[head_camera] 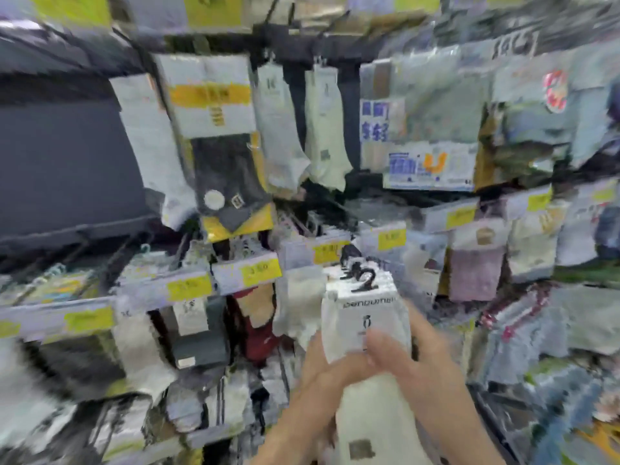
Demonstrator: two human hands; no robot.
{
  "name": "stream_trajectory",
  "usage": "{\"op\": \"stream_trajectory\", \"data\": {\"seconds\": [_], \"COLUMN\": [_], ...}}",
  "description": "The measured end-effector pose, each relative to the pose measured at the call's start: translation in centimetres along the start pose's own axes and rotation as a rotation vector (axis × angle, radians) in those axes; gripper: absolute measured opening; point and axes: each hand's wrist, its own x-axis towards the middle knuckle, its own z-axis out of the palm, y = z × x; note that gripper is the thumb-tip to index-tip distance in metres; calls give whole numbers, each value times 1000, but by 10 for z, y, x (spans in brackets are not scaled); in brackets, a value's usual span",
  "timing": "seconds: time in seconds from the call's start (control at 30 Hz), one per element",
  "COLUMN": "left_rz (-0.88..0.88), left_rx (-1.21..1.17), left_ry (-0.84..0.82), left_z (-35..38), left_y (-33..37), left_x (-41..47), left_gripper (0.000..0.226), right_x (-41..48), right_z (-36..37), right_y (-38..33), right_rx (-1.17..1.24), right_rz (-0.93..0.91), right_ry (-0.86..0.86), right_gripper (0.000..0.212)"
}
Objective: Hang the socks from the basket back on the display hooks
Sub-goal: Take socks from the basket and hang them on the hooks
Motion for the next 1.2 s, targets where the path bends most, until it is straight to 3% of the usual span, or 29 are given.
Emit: {"op": "stream_trajectory", "data": {"seconds": [0.13,0.27,0.4,0.53,0.67,0.87,1.1,1.2], "left_rz": [237,335,251,160,131,139,133,127], "left_rx": [-4,62,-13,-125,-208,-217,-243,-262], "left_ry": [43,-54,-108,-223,-181,-90,4,22], "left_z": [-18,-35,-43,-46,-41,-20,-7,-11], "left_y": [58,107,137,148,152,157,160,158], "left_x": [-1,7,19,37,55,91,126,135], "left_gripper": [47,48,56,40,51,58,51,44], "right_x": [23,44,69,90,109,146,187,211], "right_z": [40,61,67,61,42,16,-5,-14], "right_y": [-47,-85,-105,-113,-114,-113,-102,-99], "right_rx": [-138,-62,-5,48,54,-36,-8,58], "right_rz": [-239,-330,-356,-360,-363,-346,-372,-344], "right_ry": [140,138,105,116,127,-12,-86,-9], "right_gripper": [55,48,31,18,20,24,15,13]}}
